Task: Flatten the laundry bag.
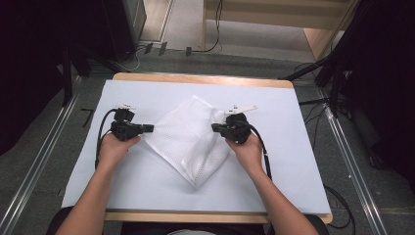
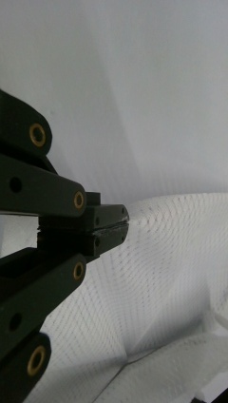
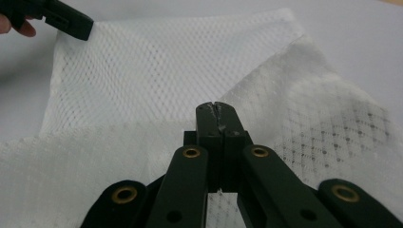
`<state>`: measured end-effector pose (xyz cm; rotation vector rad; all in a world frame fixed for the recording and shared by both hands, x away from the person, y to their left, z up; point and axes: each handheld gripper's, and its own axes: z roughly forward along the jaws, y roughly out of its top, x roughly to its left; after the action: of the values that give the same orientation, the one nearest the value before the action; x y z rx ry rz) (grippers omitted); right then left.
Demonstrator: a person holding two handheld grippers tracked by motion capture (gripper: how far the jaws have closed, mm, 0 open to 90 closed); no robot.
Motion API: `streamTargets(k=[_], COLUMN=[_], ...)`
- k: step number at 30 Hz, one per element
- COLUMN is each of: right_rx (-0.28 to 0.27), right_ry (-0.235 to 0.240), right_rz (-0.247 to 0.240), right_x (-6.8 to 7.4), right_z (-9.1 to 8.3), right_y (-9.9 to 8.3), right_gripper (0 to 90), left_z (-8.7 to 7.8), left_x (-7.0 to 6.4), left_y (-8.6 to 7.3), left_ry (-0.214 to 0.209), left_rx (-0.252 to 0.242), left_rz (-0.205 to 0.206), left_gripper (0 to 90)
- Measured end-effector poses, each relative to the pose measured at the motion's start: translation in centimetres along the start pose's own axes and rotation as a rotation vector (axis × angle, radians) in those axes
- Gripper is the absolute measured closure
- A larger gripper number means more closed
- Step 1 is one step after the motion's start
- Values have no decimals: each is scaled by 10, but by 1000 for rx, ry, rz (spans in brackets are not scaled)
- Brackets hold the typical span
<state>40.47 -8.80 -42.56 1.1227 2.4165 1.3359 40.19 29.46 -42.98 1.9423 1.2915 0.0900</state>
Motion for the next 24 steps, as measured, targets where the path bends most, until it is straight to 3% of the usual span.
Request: streamTargets(k=[10, 12, 17, 20, 24], right_rx=[-77, -87, -92, -85, -54], right_ry=[-32, -37, -47, -38, -30], right_rz=[53, 64, 84, 105, 122], right_x=[-24, -32, -39, -40, -40], right_z=[-33, -42, -49, -53, -56], right_y=[2, -1, -4, -11, -23], right_gripper=[900, 900, 900, 900, 900], left_z=[-36, -45, -52, -52, -50], left_x=[19, 27, 38, 41, 41], left_y=[-3, -6, -12, -16, -20], left_ry=[66, 87, 105, 89, 88], left_rx=[-52, -69, -71, -60, -39], left_rz=[-22, -45, -78, -94, -80], left_gripper=[900, 900, 900, 900, 874])
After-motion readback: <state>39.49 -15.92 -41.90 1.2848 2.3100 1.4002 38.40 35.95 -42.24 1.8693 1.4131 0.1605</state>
